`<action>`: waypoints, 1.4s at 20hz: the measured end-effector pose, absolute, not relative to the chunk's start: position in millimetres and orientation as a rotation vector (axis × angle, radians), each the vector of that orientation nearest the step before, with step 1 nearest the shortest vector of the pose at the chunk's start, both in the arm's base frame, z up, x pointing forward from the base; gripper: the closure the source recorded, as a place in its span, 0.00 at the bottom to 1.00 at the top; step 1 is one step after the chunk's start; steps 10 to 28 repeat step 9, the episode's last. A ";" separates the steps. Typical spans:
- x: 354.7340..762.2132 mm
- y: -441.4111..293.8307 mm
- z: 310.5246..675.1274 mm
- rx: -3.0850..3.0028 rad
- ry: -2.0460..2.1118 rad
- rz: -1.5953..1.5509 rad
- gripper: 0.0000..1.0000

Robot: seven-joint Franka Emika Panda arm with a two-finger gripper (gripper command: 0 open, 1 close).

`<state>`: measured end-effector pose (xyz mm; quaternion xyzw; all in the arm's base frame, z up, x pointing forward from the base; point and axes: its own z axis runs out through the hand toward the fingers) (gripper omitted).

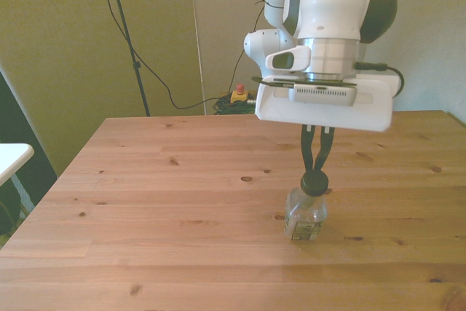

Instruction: Knock down the bottle

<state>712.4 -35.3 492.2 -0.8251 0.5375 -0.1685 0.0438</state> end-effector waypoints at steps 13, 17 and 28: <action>762.4 -40.6 480.6 -2.476 1.674 -0.618 1.00; 762.4 -40.6 480.6 -2.476 1.674 -0.618 1.00; 762.4 -40.6 480.6 -2.476 1.674 -0.618 1.00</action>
